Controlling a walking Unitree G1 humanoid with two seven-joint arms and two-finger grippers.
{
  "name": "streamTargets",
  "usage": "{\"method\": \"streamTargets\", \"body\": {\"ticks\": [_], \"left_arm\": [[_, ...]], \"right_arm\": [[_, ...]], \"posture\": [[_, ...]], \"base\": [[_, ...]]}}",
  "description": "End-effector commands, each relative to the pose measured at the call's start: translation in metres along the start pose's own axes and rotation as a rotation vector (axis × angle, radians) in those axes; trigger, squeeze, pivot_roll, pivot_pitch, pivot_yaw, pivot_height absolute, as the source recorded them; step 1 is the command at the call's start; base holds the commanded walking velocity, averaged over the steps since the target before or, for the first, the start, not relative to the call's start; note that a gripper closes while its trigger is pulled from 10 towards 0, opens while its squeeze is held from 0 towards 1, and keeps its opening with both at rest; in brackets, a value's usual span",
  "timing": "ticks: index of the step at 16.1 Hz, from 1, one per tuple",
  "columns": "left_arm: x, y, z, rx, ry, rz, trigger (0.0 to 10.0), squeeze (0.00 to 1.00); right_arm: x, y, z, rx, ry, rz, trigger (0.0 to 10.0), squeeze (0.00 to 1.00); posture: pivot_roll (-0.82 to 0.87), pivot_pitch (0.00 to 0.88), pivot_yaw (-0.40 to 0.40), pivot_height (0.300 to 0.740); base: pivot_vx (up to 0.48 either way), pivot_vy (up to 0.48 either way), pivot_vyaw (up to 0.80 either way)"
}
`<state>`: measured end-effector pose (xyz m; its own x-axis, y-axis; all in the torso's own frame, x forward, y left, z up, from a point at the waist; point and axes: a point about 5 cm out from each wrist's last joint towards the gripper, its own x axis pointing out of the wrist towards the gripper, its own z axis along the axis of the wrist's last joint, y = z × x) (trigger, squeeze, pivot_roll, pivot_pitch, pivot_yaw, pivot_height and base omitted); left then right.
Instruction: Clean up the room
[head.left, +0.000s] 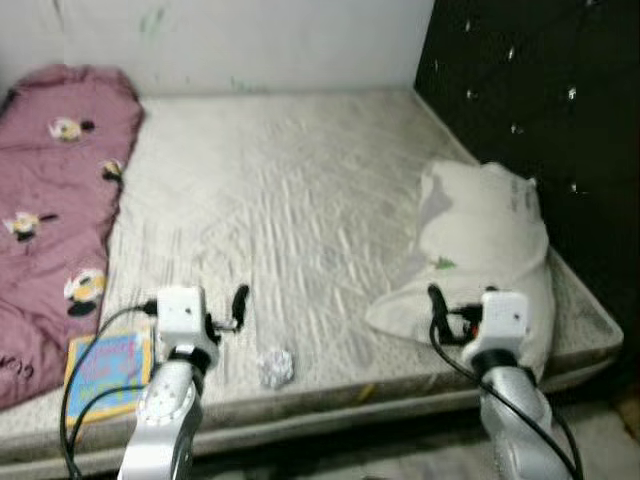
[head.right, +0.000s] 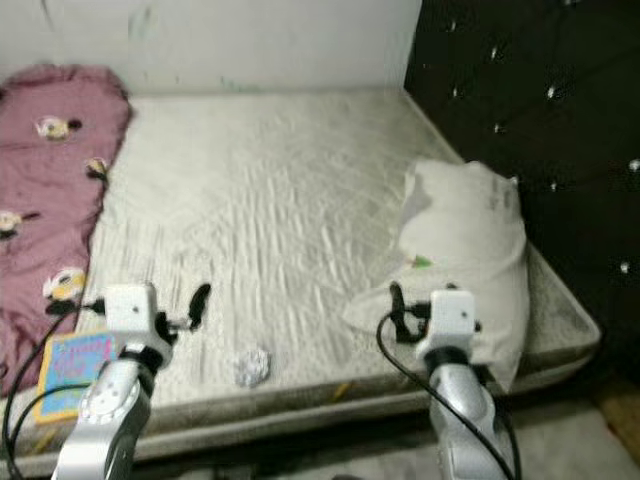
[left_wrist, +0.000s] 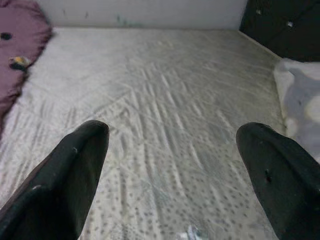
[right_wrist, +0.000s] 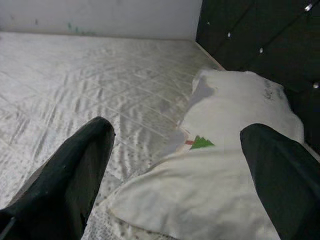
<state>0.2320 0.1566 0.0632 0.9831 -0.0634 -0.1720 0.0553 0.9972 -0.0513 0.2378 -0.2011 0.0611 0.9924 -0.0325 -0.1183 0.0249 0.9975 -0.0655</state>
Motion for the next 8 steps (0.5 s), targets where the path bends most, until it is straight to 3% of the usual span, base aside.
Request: {"method": "streamTargets", "body": {"ticks": [1,3,8], "left_arm": [[-0.003,0.005,0.004,0.029,-0.004,0.007,10.0,0.00],[-0.008,0.010,0.000,0.077,-0.007,0.013,10.0,0.00],[-0.005,0.007,-0.001,0.046,-0.006,0.058,10.0,0.00]], "right_arm": [[0.003,0.002,0.007,0.003,-0.019,0.018,10.0,0.00],[0.004,0.007,0.007,-0.002,-0.017,0.053,10.0,0.00],[0.006,0.017,0.011,-0.021,-0.019,0.089,10.0,0.00]], "posture": [[-0.02,0.001,-0.024,0.740],[-0.02,0.000,-0.017,0.740],[-0.02,0.000,-0.027,0.740]], "base": [[0.000,0.000,0.00],[0.000,0.000,0.00],[0.000,0.000,0.00]]}}
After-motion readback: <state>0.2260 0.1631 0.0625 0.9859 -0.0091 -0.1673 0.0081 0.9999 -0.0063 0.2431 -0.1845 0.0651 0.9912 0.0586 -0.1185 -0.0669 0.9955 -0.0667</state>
